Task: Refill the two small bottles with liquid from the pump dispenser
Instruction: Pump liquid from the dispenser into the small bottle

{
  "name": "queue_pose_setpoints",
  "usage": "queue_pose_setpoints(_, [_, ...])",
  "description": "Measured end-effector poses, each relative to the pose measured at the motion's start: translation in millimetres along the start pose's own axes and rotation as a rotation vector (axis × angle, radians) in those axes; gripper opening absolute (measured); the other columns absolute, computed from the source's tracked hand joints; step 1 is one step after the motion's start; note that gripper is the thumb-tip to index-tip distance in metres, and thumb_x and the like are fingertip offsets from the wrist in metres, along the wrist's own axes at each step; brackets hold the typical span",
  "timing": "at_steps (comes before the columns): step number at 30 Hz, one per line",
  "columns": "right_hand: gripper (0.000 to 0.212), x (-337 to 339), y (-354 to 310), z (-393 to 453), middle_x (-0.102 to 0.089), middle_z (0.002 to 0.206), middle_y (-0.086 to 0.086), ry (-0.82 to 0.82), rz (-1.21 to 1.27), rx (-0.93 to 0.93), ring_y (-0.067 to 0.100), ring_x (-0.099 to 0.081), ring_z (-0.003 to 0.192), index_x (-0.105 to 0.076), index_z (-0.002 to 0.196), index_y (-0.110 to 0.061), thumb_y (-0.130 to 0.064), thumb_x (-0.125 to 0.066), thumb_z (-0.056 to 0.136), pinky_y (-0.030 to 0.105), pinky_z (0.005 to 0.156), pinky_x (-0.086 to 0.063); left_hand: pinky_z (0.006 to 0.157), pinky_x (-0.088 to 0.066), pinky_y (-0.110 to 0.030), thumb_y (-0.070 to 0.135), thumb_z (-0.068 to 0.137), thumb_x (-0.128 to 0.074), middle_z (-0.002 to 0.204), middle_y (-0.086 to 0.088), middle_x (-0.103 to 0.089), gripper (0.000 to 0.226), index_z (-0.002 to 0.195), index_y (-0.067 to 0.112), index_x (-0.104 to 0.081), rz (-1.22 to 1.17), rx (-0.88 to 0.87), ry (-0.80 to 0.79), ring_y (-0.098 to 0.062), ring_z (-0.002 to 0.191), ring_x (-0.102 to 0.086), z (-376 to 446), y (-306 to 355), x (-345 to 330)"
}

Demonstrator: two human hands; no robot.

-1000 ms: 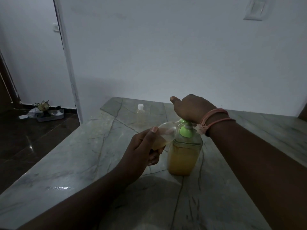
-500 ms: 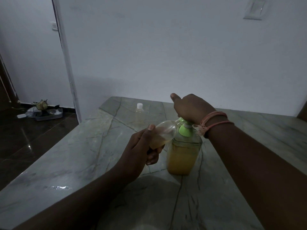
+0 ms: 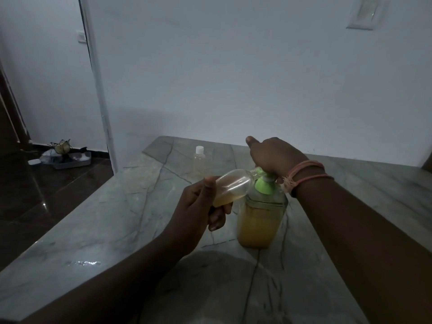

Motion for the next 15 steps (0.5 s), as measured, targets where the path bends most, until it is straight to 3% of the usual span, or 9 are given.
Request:
queue_pose_setpoints(2, [0.044, -1.6, 1.8, -1.5, -0.053, 0.131, 0.017, -0.007, -0.004, -0.020, 0.035, -0.053, 0.115, -0.053, 0.132, -0.028, -0.036, -0.025, 0.098, 0.040, 0.097, -0.042, 0.043, -0.039, -0.021, 0.070, 0.091, -0.046, 0.072, -0.007, -0.059, 0.075, 0.130, 0.007, -0.061, -0.013, 0.011, -0.021, -0.008, 0.048, -0.042, 0.5, -0.9, -0.1])
queue_pose_setpoints(5, [0.050, -1.4, 3.8, -2.3, -0.061, 0.119, 0.016, 0.039, 0.027, -0.073, 0.033, -0.057, 0.107, -0.059, 0.100, -0.017, -0.056, -0.029, 0.093, 0.039, 0.094, -0.044, 0.045, -0.038, -0.021, 0.077, 0.088, -0.042, 0.070, 0.000, -0.057, 0.079, 0.127, 0.011, -0.063, -0.026, 0.037, -0.050, -0.007, 0.050, -0.041, 1.0, -1.9, -0.6])
queue_pose_setpoints(8, [0.051, 0.0, 3.2, 3.0, -0.065, 0.106, 0.015, 0.049, 0.007, -0.073, 0.031, -0.061, 0.099, -0.054, 0.093, -0.015, -0.060, -0.031, 0.090, 0.037, 0.086, -0.045, 0.046, -0.037, -0.021, 0.072, 0.092, -0.043, 0.069, 0.001, -0.055, 0.069, 0.127, 0.017, -0.065, -0.082, 0.088, -0.043, -0.007, 0.053, -0.040, 1.5, -3.9, -0.5])
queue_pose_setpoints(11, [0.052, 1.3, 0.5, 3.4, -0.064, 0.102, 0.015, 0.056, -0.024, -0.040, 0.032, -0.061, 0.101, -0.060, 0.101, -0.014, -0.057, -0.031, 0.092, 0.036, 0.085, -0.044, 0.048, -0.037, -0.022, 0.052, 0.100, -0.042, 0.071, -0.001, -0.056, 0.052, 0.127, 0.013, -0.063, -0.125, 0.098, -0.036, -0.008, 0.053, -0.040, 1.5, -5.5, 0.4])
queue_pose_setpoints(15, [0.044, -2.2, -0.3, -1.1, -0.053, 0.128, 0.019, 0.016, -0.010, -0.011, 0.036, -0.051, 0.114, -0.051, 0.131, -0.020, -0.028, -0.022, 0.100, 0.040, 0.094, -0.042, 0.048, -0.037, -0.022, 0.051, 0.096, -0.047, 0.071, -0.003, -0.055, 0.052, 0.125, 0.011, -0.063, -0.081, 0.104, -0.013, -0.008, 0.053, -0.040, 2.4, -6.1, 1.3])
Point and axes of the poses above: each hand's wrist, its own z-axis towards the middle knuckle, its own x-axis out of the back of the hand, y = z × x, the point moved 1 cm from there along z, towards the middle knuckle
